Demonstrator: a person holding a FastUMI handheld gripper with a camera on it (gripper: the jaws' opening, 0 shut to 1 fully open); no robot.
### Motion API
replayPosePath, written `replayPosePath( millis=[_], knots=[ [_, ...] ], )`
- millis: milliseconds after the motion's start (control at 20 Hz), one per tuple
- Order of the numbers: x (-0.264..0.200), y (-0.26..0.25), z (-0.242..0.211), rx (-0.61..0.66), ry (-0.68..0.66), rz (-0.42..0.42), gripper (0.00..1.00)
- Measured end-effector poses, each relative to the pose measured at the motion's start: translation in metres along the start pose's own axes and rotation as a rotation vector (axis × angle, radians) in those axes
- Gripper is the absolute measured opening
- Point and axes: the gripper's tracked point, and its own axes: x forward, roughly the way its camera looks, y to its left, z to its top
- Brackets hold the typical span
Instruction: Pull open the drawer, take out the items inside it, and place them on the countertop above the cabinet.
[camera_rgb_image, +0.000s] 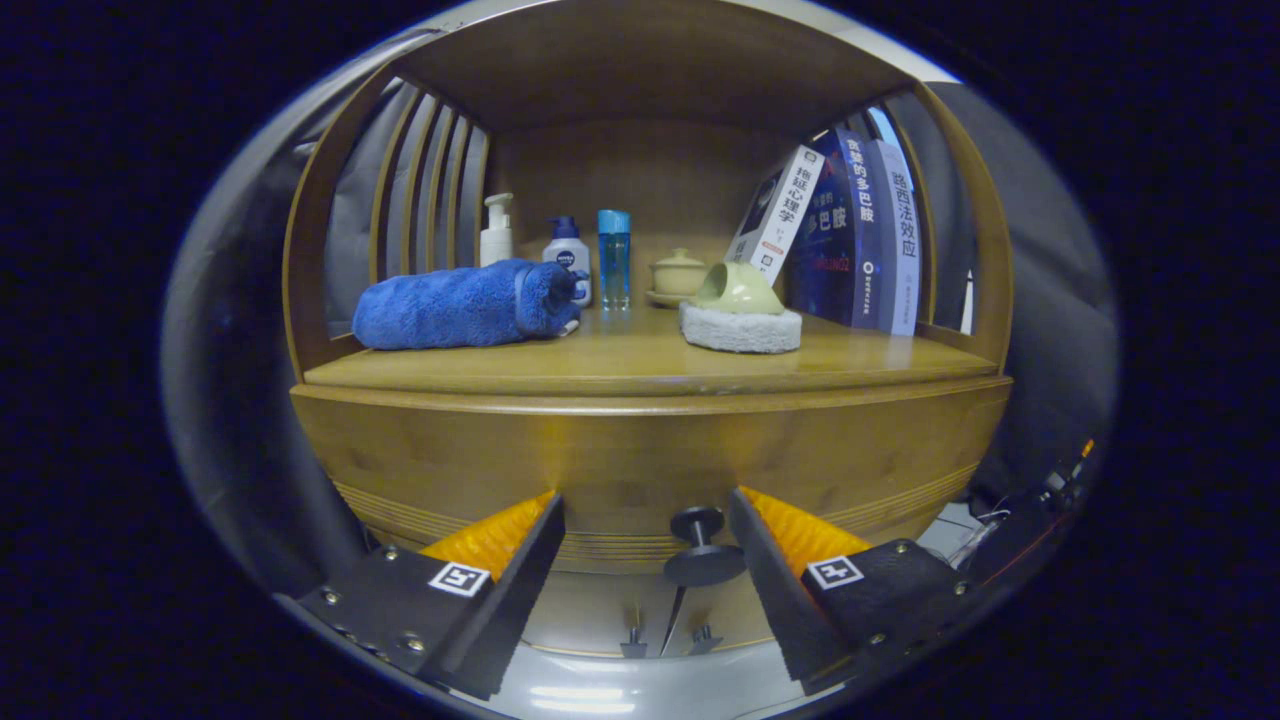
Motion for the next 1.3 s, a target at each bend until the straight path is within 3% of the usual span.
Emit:
replayPosePath(
  millis=[500, 1100, 1300],
  knots=[
    [-0.034, -0.027, -0.005, 0.024, 0.003, -0.014, 0.99],
    [-0.143, -0.018, 0.102, 0.066, -0.118, 0.09, 0.99],
    [-0.175, -0.036, 0.14, -0.023, -0.178, 0.044, 0.99]
  ],
)
